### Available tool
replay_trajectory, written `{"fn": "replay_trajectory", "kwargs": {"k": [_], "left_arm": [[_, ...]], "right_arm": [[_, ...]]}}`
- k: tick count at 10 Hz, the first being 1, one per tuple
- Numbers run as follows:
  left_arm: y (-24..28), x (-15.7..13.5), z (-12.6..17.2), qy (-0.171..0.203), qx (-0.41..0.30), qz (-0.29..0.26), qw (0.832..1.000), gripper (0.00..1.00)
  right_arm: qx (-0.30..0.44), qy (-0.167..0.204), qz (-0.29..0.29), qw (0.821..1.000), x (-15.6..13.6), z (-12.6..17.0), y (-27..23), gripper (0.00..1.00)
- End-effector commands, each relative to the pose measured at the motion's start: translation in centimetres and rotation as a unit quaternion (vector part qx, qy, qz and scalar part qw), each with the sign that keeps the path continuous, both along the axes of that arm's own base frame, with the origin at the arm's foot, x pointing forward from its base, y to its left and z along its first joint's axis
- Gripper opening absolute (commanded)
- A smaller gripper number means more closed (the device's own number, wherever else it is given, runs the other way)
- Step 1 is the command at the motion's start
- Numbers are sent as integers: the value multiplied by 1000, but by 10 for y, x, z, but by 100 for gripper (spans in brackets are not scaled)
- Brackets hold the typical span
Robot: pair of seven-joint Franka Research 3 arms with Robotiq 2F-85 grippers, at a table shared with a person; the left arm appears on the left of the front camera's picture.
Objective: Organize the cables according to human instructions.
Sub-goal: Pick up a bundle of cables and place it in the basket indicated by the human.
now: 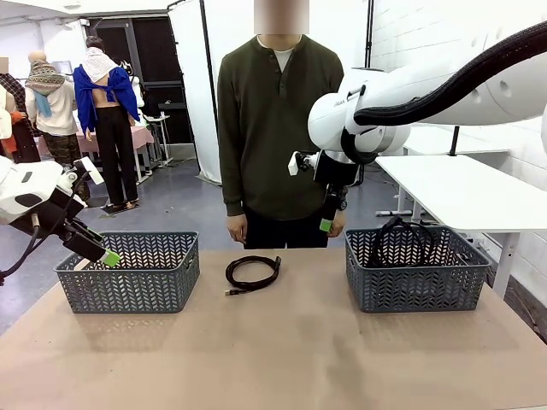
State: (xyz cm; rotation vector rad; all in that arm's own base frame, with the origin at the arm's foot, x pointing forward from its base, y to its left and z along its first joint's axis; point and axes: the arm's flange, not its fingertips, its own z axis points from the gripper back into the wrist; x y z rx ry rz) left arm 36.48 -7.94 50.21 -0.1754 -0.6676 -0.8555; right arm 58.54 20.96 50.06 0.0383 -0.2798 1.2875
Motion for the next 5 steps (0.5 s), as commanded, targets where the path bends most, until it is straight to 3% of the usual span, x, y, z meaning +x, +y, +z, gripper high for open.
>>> {"fn": "replay_trajectory", "kwargs": {"k": [1,5], "left_arm": [[2,1,-1,0,-7,-2,1000,100],[2,1,-1,0,-7,-2,1000,100]], "right_arm": [[3,-8,-7,1000,2,2,-2,100],[3,-8,-7,1000,2,2,-2,100]]}}
